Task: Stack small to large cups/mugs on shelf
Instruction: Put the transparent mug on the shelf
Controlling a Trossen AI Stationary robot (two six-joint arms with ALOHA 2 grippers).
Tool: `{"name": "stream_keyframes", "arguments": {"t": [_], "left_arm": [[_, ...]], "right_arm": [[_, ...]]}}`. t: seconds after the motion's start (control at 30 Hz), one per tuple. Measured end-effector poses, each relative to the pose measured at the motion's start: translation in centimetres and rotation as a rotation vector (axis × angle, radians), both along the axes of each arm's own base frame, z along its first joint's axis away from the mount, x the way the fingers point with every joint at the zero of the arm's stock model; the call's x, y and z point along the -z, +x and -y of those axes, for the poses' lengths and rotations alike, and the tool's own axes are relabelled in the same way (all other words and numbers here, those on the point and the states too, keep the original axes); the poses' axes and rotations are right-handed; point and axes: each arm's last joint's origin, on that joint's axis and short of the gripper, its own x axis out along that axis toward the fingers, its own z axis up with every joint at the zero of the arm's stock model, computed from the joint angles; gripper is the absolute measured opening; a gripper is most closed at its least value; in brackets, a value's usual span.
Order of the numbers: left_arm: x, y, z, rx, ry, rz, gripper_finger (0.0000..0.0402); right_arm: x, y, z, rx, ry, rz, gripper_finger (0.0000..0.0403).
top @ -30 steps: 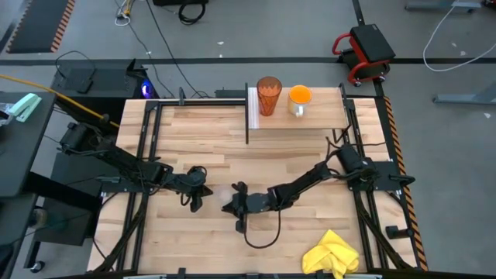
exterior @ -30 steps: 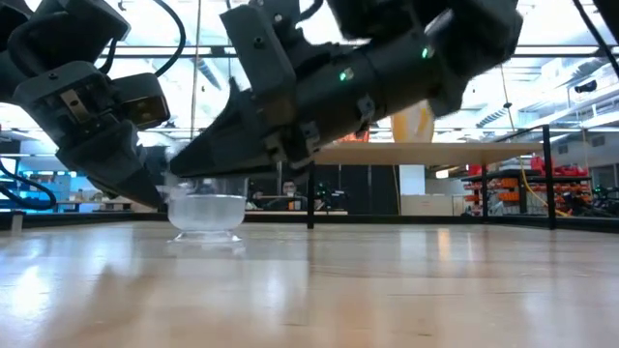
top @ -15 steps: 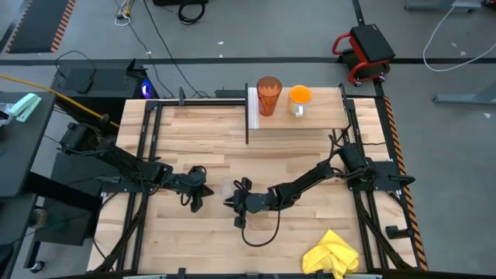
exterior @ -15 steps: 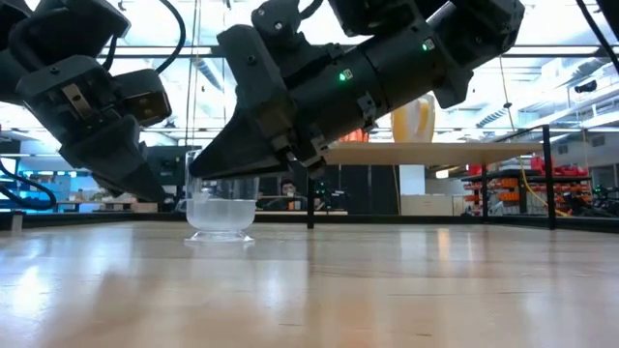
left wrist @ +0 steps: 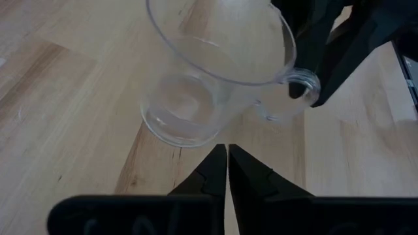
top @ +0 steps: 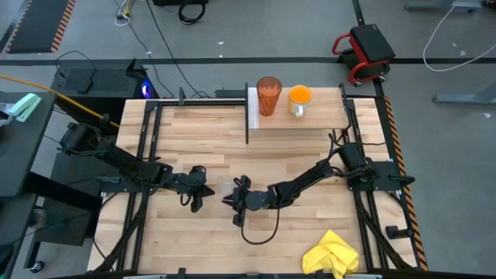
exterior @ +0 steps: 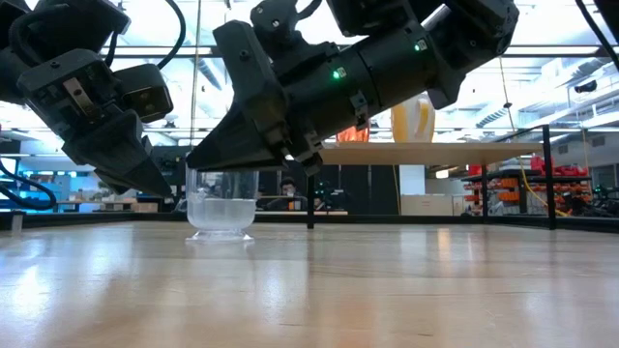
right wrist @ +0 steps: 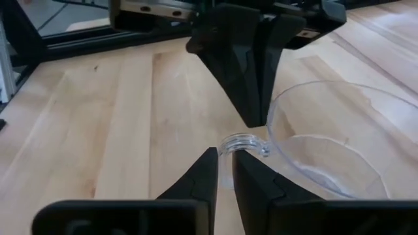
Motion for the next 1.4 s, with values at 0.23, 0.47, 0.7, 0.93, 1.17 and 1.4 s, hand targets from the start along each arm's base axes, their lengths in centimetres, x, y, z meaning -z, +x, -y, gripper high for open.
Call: {"name": "stream_keyframes", "arguments": {"t": [0.23,0.47,0.7,0.93,1.17,1.4], "left_arm": [[0.0,0.0,0.0,0.001,0.002,0.0,0.0017],[0.0,0.0,-0.1,-0.014,0.013,0.003,0.0022],[0.0,0.0,0.0,-0.014,0.012,0.003,0.0021],[0.0,0.0,-0.1,-0.015,0.01,0.003,0.0022],[-0.7,0.4,0.2,0.002,0.002,0.082,0.0031],[-1.0,0.6,0.4,0.035,-0.008,0.125,0.0028]], "right_arm": [[0.0,0.1,0.2,0.003,0.0,0.002,0.0012],[0.0,0.1,0.2,0.002,-0.003,0.002,0.0008],[0.0,0.0,0.2,0.001,-0.003,-0.004,0.0008],[0.2,-0.1,0.2,0.01,0.008,-0.026,0.0023],[0.3,-0.2,-0.1,0.016,0.01,-0.028,0.0044],[0.3,-0.2,-0.1,0.021,0.005,-0.028,0.006]]}}
